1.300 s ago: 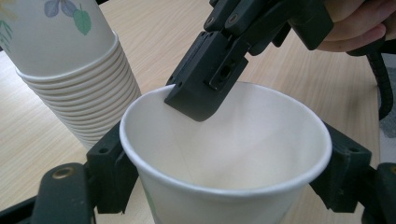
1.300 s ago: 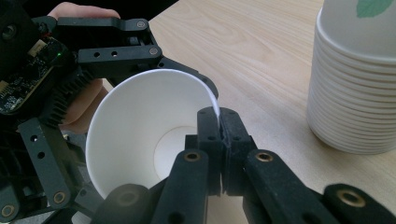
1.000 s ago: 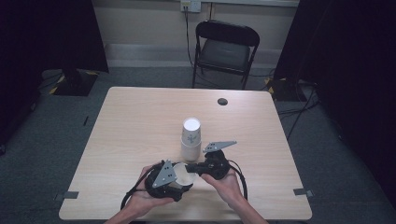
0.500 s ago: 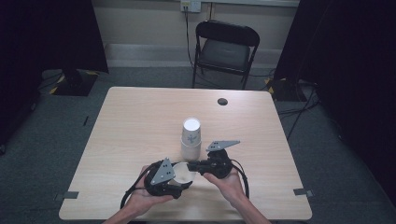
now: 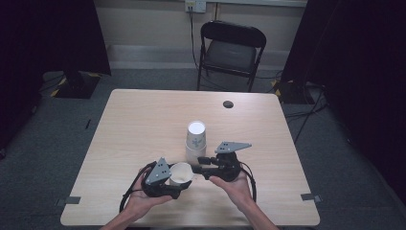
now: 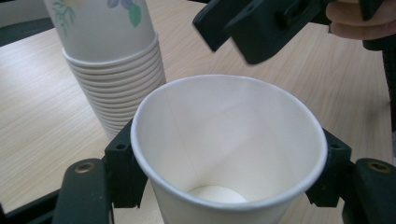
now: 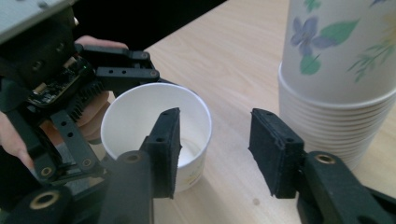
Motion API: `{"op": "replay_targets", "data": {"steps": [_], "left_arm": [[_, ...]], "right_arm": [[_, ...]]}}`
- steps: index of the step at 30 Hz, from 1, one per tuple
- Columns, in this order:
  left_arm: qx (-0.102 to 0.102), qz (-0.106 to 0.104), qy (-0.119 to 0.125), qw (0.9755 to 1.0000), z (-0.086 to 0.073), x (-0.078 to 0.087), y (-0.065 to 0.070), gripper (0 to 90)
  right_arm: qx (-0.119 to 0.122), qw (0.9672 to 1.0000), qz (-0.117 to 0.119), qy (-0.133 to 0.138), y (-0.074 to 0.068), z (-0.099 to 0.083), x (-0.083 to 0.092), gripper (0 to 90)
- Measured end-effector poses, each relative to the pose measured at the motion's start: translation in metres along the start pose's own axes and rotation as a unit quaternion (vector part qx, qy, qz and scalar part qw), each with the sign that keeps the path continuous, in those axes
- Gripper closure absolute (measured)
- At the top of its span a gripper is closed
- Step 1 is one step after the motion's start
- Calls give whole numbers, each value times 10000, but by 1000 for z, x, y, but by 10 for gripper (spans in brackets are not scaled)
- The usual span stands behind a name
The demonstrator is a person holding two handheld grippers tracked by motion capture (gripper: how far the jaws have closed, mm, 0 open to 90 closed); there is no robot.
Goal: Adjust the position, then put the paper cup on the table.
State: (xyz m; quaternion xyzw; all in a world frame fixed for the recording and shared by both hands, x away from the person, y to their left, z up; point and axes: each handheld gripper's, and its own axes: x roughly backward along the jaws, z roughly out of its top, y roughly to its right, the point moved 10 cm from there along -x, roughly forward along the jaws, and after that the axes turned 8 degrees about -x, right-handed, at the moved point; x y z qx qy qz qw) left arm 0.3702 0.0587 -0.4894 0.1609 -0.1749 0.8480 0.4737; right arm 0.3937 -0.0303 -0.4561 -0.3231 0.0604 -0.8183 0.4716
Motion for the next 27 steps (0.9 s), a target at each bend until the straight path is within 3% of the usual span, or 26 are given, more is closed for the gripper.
{"op": "replay_targets", "data": {"steps": [6, 16, 27], "left_arm": [[128, 164, 78, 9998, 1, 7, -11, 298], [102, 266, 267, 9992, 11, 10, -16, 302], [340, 420, 330, 9980, 8, 15, -33, 300]], "right_arm": [[11, 9997, -68, 232, 6, 7, 12, 485], [-37, 9992, -271, 304, 24, 3, 23, 438], [-91, 9981, -531, 314, 43, 1, 28, 391]]}}
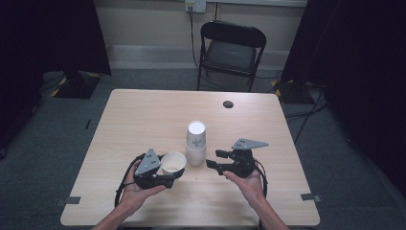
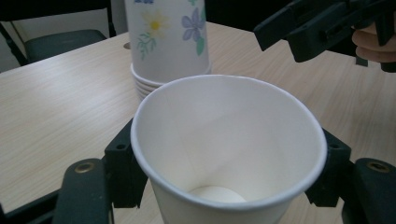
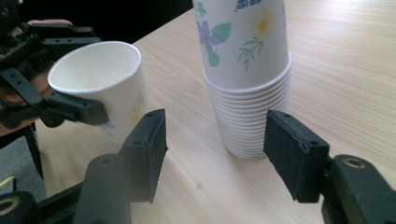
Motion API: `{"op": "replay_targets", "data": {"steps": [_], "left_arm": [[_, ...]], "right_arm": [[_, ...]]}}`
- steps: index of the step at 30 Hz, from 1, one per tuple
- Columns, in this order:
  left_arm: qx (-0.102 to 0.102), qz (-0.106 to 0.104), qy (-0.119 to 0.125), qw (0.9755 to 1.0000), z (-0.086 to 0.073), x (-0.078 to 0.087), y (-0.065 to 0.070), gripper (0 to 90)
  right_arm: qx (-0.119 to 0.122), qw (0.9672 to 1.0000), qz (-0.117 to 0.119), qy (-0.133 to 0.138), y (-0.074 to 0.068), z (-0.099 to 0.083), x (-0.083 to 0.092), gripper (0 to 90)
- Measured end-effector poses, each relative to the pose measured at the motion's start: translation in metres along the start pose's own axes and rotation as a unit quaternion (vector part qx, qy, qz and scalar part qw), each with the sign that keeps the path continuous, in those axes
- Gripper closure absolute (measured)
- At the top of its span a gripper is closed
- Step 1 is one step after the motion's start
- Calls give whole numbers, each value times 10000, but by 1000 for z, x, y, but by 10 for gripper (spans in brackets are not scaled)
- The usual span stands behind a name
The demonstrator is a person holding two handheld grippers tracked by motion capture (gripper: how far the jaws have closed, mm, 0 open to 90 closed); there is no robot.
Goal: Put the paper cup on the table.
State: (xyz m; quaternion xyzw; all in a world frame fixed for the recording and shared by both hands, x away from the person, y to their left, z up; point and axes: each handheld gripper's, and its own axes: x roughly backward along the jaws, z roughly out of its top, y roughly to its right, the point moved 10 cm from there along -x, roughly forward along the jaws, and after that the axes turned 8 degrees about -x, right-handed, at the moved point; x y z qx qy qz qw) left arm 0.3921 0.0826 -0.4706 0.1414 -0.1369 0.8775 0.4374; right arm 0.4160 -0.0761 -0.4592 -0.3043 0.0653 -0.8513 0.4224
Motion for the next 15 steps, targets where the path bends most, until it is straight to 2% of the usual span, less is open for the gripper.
{"op": "replay_targets", "data": {"steps": [2, 5, 8, 9, 12, 15], "left_arm": [[36, 45, 40, 10000, 1, 2, -4, 300], [277, 54, 172, 9995, 3, 5, -10, 300], [235, 118, 121, 9996, 4, 5, -11, 300], [316, 115, 150, 9993, 6, 5, -12, 300], [309, 190, 159, 9992, 6, 5, -14, 298], [416, 401, 215, 9981, 7, 7, -24, 292]], "right_arm": [[-4, 10000, -60, 3, 3, 0, 1, 380], [43, 10000, -68, 24, 5, -1, 4, 360], [15, 10000, -75, 48, 8, -1, 6, 359], [-14, 10000, -69, 56, 11, -1, 4, 357], [-5, 9999, -112, 9, 13, -3, 3, 353], [-36, 9999, -127, 26, 14, -2, 5, 348]]}}
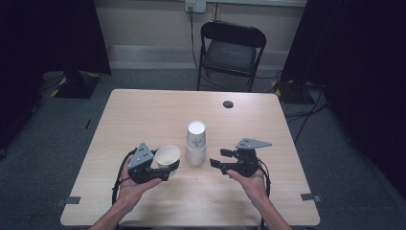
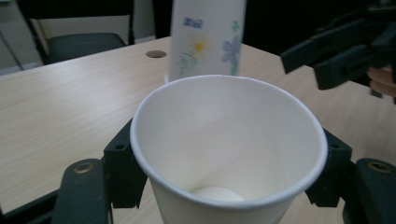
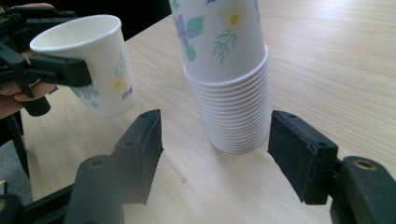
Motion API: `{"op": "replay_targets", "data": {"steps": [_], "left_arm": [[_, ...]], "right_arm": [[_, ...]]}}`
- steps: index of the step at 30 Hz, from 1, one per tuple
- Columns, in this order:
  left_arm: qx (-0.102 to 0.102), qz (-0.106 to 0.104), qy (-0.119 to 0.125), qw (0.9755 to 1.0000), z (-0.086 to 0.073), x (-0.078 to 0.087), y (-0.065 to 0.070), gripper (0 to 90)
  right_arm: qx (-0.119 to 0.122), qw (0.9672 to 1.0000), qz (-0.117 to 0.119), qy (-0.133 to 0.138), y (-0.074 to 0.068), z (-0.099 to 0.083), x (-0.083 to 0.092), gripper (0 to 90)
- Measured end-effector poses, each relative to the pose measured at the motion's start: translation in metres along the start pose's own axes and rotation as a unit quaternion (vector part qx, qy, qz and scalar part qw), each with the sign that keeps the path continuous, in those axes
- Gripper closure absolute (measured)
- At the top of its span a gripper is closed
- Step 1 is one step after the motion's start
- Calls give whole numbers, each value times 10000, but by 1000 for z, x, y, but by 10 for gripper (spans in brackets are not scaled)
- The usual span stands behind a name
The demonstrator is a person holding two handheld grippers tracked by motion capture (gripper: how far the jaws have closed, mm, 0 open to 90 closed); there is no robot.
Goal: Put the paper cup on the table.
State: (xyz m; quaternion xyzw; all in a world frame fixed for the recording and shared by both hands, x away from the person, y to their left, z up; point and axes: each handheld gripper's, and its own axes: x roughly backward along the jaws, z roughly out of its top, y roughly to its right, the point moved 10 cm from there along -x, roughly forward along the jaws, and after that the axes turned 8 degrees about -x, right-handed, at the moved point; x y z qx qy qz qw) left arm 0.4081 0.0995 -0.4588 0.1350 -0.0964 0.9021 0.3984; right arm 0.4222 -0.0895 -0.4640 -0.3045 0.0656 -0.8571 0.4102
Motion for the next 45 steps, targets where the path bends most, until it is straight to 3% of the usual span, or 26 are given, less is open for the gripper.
{"op": "replay_targets", "data": {"steps": [6, 10, 11, 13, 14, 18, 20, 25, 26, 27, 31, 33, 39, 41, 45], "left_arm": [[38, 198, -1, 9998, 0, 3, -16, 290], [229, 268, 109, 9993, 5, 3, -22, 288], [128, 374, 51, 9992, 5, 1, -25, 288], [114, 367, 57, 9992, 6, -2, -26, 288], [0, 370, 46, 9993, 7, -3, -27, 288], [59, 430, 102, 9990, 12, -4, -32, 277], [-165, 533, 58, 9984, 14, -5, -37, 275], [-156, 637, -6, 9978, 10, -8, -49, 275], [-180, 685, -51, 9975, 8, -9, -51, 275], [-419, 753, -169, 9961, 4, -14, -55, 269], [-443, 949, -94, 9945, 3, -16, -66, 266], [-356, 1043, 1, 9939, 5, -15, -73, 264], [-154, 1180, -43, 9929, 5, -16, -89, 262], [-9, 1316, -23, 9913, 3, -17, -103, 262], [221, 1368, -19, 9904, -4, -22, -113, 267]], "right_arm": [[-46, 9998, -174, -17, 9, -3, 4, 315], [-57, 9996, -265, -92, 13, -8, 9, 298], [-57, 9996, -265, -92, 13, -8, 9, 298], [-65, 9993, -361, -84, 17, -12, 15, 298], [-71, 9991, -396, -111, 19, -14, 16, 298], [-52, 9987, -475, -176, 24, -20, 22, 298], [-86, 9985, -515, -160, 28, -24, 27, 297], [-162, 9979, -598, -178, 36, -32, 33, 297], [-162, 9979, -598, -178, 36, -32, 33, 297], [-181, 9978, -607, -187, 38, -34, 34, 297], [-142, 9975, -671, -184, 39, -35, 32, 302], [-151, 9974, -682, -176, 38, -36, 32, 310], [-147, 9974, -676, -189, 37, -36, 31, 311], [-167, 9973, -694, -179, 39, -36, 31, 311], [-200, 9971, -710, -202, 42, -37, 31, 315]]}}
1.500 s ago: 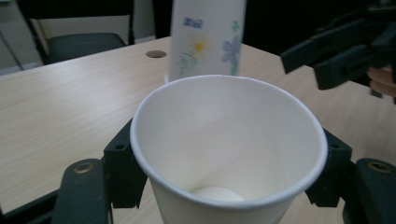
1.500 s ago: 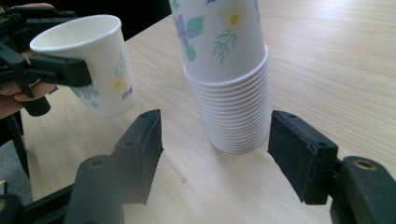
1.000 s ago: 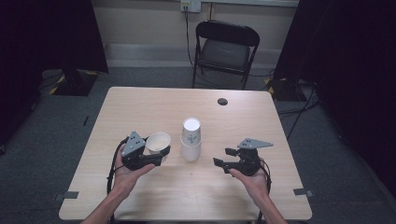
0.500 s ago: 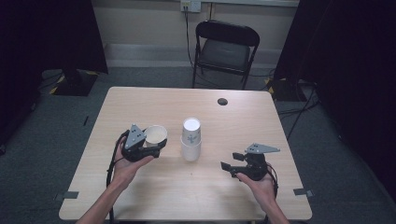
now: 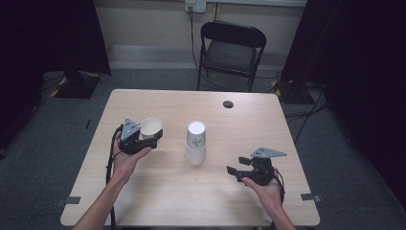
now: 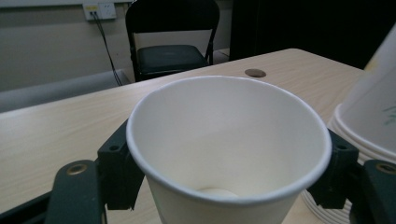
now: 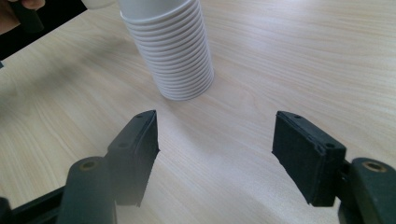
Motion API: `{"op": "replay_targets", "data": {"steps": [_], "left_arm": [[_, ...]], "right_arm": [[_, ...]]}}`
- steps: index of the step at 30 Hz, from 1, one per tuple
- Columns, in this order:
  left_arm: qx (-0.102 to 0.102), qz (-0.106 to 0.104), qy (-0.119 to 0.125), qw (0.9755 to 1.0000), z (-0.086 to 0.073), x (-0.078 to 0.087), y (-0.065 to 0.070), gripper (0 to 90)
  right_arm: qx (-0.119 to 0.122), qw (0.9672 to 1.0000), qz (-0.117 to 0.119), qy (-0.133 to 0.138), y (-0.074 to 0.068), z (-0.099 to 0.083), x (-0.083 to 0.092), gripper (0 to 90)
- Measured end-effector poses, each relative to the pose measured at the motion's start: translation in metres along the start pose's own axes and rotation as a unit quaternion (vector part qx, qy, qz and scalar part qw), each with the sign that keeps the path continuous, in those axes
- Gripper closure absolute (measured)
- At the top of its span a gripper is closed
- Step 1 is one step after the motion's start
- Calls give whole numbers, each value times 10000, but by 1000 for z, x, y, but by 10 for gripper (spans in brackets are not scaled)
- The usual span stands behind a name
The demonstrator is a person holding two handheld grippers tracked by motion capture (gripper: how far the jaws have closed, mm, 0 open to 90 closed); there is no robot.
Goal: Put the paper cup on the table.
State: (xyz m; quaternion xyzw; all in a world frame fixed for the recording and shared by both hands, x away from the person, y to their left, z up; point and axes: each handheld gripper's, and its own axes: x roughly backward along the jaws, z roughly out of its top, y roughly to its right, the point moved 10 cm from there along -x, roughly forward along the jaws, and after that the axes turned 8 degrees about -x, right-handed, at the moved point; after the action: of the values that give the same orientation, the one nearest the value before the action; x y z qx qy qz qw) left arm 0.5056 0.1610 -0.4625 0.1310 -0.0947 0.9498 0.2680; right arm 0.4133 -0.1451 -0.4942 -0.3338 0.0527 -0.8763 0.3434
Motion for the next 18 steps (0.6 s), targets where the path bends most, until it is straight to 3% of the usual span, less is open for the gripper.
{"op": "replay_targets", "data": {"steps": [8, 10, 12, 15, 18], "left_arm": [[241, 47, -65, 9997, -10, -10, -11, 262], [209, 4, -210, 9996, -17, -13, -12, 260], [8, 61, -367, 9993, -23, -15, -12, 254], [85, 84, -400, 9991, -27, -18, -15, 251], [-26, 92, -526, 9986, -31, -19, -15, 252]], "right_arm": [[7, 10000, 46, -40, -3, -2, 0, 316], [6, 10000, 45, -35, -2, -2, 0, 315], [10, 10000, 35, -42, -2, -2, 0, 316], [-23, 9999, 0, -120, 0, -5, -3, 316], [-34, 9998, -7, -172, 0, -6, -4, 321]]}}
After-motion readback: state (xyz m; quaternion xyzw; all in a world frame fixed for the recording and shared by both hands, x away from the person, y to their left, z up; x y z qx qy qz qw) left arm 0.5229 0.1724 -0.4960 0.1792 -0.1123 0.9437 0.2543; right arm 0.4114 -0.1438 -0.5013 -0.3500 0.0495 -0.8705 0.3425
